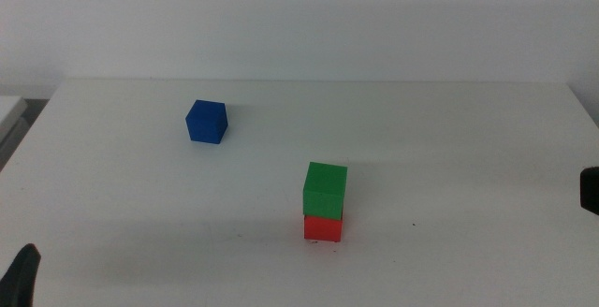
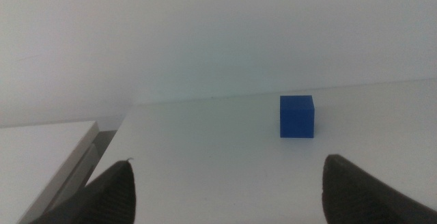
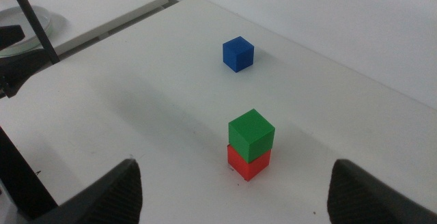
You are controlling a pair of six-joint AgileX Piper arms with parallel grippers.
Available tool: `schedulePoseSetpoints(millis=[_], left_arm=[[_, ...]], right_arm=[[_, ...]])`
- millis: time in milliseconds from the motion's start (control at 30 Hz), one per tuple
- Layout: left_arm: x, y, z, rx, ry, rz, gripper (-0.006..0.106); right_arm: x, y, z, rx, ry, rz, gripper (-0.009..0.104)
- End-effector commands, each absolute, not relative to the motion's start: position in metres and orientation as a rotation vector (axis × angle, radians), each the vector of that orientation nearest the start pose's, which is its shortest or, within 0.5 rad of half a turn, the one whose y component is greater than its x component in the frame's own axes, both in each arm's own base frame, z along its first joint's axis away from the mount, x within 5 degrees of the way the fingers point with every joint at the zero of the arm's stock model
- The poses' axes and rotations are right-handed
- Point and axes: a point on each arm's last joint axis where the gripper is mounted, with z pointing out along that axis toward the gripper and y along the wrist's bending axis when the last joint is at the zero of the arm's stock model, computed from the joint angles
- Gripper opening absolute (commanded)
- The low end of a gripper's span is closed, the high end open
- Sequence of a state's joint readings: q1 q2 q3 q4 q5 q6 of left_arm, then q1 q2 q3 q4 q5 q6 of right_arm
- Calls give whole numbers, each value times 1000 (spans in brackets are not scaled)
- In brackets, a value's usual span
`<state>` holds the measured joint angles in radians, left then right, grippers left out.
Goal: Stack red cubes first, then green, then blue cubes in a specific spot.
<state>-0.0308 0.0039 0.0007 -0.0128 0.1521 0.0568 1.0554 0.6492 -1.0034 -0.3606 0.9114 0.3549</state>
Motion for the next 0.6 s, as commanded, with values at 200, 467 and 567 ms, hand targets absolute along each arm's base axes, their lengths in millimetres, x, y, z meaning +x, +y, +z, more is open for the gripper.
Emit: schedulePoseSetpoints(millis=[200, 467, 567], left_arm=[[88, -5, 279, 36, 1899, -55, 94], [206, -13, 363, 71, 2416, -98, 94], [256, -22, 365, 93, 2525, -149, 94]], right_arm=[[69, 70, 415, -749, 1860, 477, 86], [69, 70, 415, -749, 1860, 477, 86], [69, 70, 415, -749, 1860, 477, 86]])
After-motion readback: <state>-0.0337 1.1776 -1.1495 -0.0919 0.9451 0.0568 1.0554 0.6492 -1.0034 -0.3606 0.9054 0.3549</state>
